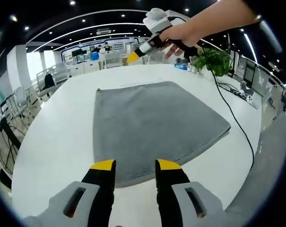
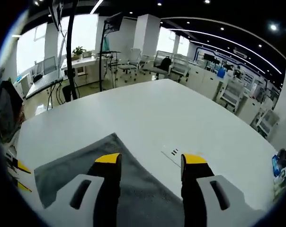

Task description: Fold the towel on the table until its edges align and the towel forms a compact rectangular stack.

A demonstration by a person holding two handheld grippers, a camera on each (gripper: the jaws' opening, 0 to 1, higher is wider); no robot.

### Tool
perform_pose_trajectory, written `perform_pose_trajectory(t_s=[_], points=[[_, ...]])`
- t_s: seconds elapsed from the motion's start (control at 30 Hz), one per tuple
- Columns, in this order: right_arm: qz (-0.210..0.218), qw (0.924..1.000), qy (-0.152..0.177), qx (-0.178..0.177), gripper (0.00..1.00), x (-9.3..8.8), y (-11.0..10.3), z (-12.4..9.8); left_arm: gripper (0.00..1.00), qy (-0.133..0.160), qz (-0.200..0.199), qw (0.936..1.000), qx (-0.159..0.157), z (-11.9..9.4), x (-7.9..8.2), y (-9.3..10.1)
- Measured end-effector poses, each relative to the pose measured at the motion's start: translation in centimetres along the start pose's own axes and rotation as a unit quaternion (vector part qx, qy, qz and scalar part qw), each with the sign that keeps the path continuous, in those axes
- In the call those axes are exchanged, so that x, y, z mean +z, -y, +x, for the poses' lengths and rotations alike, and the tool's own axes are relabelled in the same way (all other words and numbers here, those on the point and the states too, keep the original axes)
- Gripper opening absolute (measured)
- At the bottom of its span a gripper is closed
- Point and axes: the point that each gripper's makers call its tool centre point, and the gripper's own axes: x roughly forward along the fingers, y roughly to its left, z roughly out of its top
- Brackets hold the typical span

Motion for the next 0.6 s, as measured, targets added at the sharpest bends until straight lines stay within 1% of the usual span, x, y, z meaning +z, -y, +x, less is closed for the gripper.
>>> perform_pose_trajectory(t_s=[0.07,0.17,0.2,0.23,0.33,0.4,0.43,0.53,0.6], points=[[0.007,1.0000,0.003,-0.005,0.56,0.2,0.4,-0.5,0.35,0.009,0.007,0.9999,-0.005,-0.4,0.9,0.7],[0.012,0.9999,0.007,-0.010,0.60,0.3,1.0,-1.7,0.37,0.016,0.011,0.9997,-0.012,-0.5,1.7,1.5],[0.014,0.9998,0.007,-0.011,0.62,0.3,1.3,-1.6,0.38,0.017,0.011,0.9997,-0.013,-0.6,1.9,1.7],[0.015,0.9998,0.008,-0.012,0.63,0.3,1.5,-2.1,0.39,0.018,0.010,0.9997,-0.016,-0.7,2.2,1.8],[0.015,0.9997,0.010,-0.013,0.65,0.4,2.0,-3.2,0.41,0.024,0.014,0.9994,-0.022,-1.0,3.0,2.7],[0.015,0.9997,0.014,-0.013,0.64,0.5,2.4,-3.9,0.41,0.033,0.025,0.9989,-0.023,-1.0,3.5,2.8],[0.015,0.9996,0.016,-0.016,0.64,0.6,2.8,-4.5,0.41,0.037,0.029,0.9986,-0.024,-1.3,4.2,3.3],[0.017,0.9994,0.023,-0.020,0.65,1.0,3.5,-6.2,0.41,0.041,0.030,0.9983,-0.030,-1.6,5.0,4.0],[0.011,0.9991,0.030,-0.029,0.68,1.3,4.1,-7.4,0.41,0.048,0.035,0.9977,-0.033,-1.7,5.6,4.5]])
